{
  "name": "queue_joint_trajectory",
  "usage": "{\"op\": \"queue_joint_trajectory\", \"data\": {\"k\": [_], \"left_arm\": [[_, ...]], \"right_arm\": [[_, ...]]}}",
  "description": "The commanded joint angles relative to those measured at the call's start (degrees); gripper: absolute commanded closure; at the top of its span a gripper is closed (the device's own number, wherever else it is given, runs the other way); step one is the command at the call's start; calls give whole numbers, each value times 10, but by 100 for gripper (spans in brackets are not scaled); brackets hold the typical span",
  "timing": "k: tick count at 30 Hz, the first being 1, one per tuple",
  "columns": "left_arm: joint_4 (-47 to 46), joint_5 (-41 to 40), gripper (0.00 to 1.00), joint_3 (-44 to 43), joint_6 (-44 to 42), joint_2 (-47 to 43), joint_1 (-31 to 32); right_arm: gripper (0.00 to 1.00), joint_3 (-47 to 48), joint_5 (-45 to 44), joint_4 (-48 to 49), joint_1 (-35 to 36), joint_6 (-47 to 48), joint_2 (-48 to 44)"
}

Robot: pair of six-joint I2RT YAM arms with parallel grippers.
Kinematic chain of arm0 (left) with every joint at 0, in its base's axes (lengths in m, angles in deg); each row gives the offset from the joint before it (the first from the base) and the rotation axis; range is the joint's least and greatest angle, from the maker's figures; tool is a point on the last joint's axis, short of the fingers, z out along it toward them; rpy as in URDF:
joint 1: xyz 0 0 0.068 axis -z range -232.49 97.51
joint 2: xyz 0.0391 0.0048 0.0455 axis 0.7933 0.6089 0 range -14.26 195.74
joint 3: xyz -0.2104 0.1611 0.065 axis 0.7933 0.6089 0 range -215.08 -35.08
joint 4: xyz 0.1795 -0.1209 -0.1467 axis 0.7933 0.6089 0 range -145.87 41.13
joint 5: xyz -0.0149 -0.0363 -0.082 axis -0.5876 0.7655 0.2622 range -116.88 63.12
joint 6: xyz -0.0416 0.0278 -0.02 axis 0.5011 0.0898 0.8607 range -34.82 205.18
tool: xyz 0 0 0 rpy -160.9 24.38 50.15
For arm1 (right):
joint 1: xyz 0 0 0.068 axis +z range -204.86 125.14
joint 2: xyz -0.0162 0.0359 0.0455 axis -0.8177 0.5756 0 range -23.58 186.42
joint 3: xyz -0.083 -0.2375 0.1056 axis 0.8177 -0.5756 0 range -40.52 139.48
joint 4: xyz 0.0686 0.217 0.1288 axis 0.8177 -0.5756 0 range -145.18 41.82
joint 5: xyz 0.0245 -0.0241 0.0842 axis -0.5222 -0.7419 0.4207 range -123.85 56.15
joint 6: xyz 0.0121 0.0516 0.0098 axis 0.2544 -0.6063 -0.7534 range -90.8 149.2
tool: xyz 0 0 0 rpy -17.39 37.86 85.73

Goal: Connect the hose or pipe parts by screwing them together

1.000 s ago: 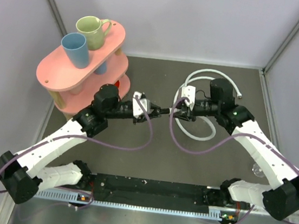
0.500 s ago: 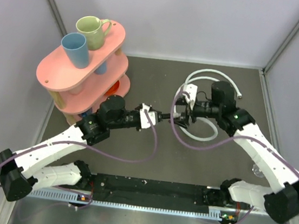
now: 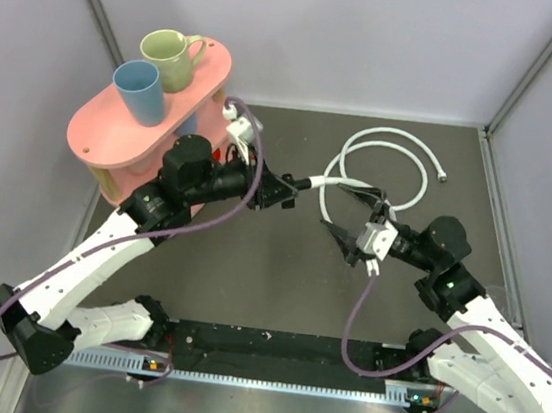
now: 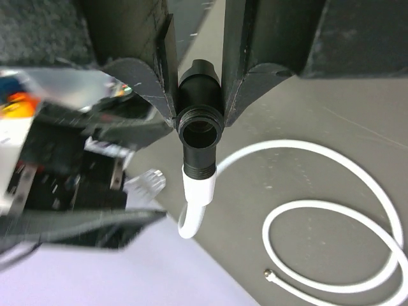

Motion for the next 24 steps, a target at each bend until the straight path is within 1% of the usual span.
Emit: {"op": "queue_joint_trajectory", "data": {"k": [1,2,3,4,5,6,9,15,20,23,24], "left_arm": [[-15,66,100,-35,282,-1,-52],[-24,79,100,-14,313,-3,-69],[-64,94,100,-2,374,-7,-77],[-78,125,100,10,403,-9,-86],[-101,138,100,34,428,-10,-97],[-114,152,100,43,477,-10,-100],[-155,184,100,62,536,-6,-104],[-173,200,100,57,573,-8,-104],[-184,216,100,62,592,-7,-103],[-193,218,100,70,606,-9,-103],[-196,220,100,71,611,-9,-103]], "right_arm": [[26,-14,-74,82,53,103,-7],[27,-16,-93,89,62,115,-3],[28,-18,-107,101,73,130,-1],[28,-18,-120,104,91,154,4],[28,-16,-136,104,99,165,9],[28,-14,-144,106,106,174,13],[28,-4,-153,112,118,198,34],[34,23,-155,98,131,224,73],[36,32,-159,112,136,227,94],[40,36,-160,122,143,233,107],[44,37,-160,126,147,238,109]]}}
